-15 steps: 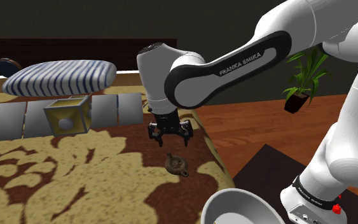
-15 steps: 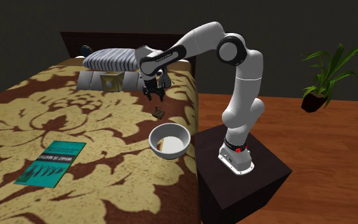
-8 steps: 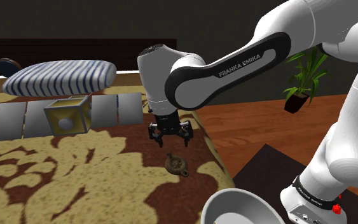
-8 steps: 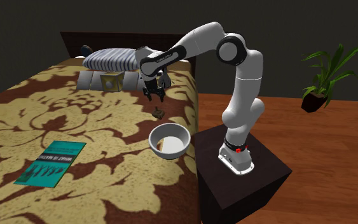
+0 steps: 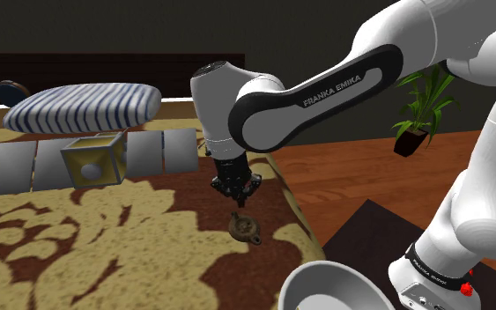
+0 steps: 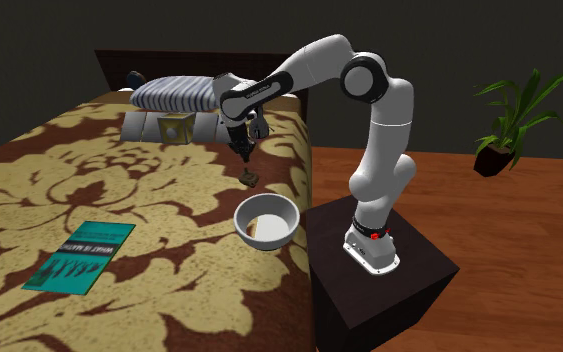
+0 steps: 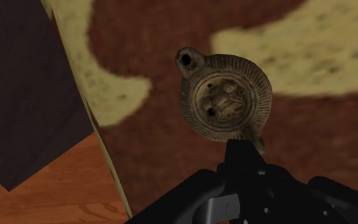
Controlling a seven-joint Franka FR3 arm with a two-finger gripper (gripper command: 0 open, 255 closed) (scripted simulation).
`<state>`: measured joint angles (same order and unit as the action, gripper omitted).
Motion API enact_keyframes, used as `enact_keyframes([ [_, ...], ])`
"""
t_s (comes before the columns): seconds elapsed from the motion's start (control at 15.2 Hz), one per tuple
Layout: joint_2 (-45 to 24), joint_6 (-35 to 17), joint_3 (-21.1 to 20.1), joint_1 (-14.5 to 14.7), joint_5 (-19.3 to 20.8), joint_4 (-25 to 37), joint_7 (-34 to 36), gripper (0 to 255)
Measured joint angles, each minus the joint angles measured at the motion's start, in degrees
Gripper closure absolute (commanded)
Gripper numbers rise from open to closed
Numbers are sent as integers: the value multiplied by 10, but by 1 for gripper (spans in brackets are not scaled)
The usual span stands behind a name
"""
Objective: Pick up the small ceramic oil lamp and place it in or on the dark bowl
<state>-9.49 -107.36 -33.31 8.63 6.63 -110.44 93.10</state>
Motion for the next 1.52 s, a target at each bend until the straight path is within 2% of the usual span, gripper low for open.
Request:
enact_keyframes([
  [0.07, 0, 0, 0, 0, 0, 0, 0, 255],
  [0.13, 0, 0, 0, 0, 0, 0, 0, 0],
  [0.26, -11, 0, 2, -3, -3, 8, -14, 0],
  [0.46, -78, 17, 9, -20, -15, 69, -89, 0],
  [0.59, -103, 19, 11, -24, -17, 86, -111, 0],
  [1.06, -116, -29, 14, -26, -14, 48, -116, 0],
  [1.45, -117, -33, 14, -25, -13, 46, -116, 0],
  [1.52, -117, -33, 14, -25, -13, 46, -116, 255],
])
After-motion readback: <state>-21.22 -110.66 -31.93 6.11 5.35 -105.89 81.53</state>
